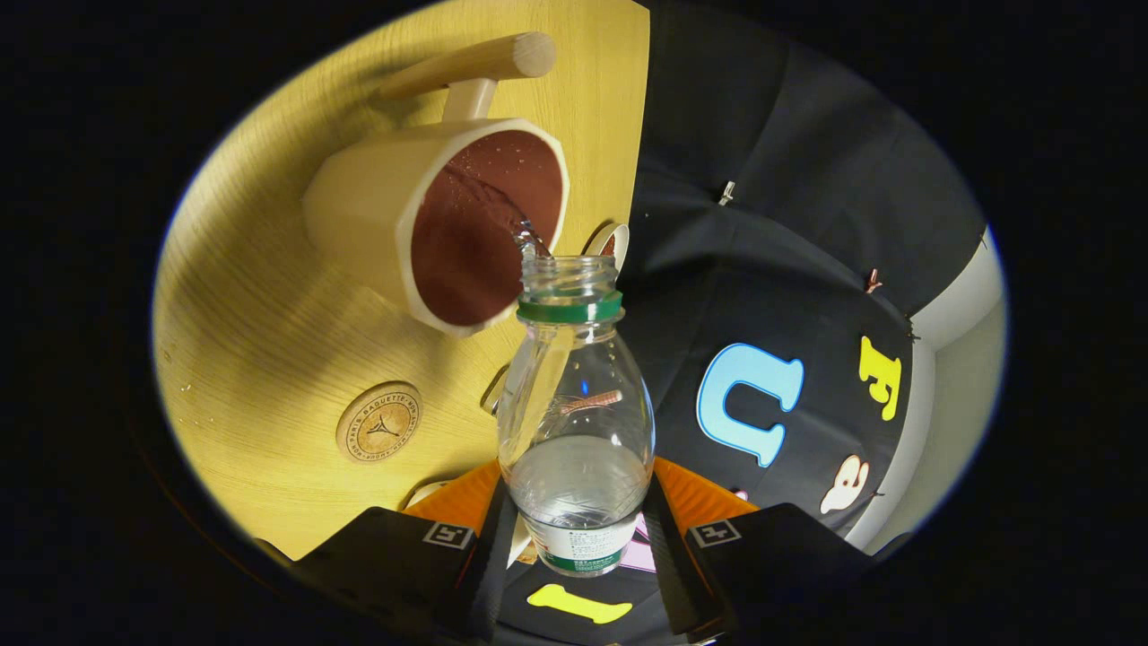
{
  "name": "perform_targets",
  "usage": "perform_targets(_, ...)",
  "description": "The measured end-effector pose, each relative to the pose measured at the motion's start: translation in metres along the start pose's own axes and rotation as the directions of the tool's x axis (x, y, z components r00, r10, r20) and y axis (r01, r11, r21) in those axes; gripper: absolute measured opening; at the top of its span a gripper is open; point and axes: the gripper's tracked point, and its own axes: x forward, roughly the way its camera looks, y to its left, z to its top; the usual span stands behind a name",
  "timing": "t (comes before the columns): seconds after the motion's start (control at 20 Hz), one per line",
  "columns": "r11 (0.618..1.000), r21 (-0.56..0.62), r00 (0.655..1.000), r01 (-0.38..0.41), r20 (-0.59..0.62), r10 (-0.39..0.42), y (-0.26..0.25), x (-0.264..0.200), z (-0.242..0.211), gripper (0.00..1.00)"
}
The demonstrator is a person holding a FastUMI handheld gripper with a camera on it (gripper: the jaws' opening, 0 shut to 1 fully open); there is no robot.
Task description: Take the bottle from table, then pour the juice into the cup, finally place the bottle on the coaster
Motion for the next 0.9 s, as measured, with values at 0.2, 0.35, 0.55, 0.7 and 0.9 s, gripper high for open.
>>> perform_targets(0.2,1.0,-0.026,1.0,0.004,0.001,-0.004,-0.005,0.0,0.001,0.72)
perform_targets(0.35,0.998,-0.058,1.0,0.014,0.005,-0.014,-0.011,0.002,-0.002,0.72)
perform_targets(0.55,0.996,-0.084,1.0,0.008,0.011,-0.007,-0.012,0.004,-0.002,0.72)
perform_targets(0.7,0.993,-0.119,1.0,0.008,0.023,-0.006,-0.011,0.005,-0.001,0.71)
perform_targets(0.9,0.99,-0.139,0.999,0.011,0.031,-0.007,-0.012,0.006,0.0,0.72)
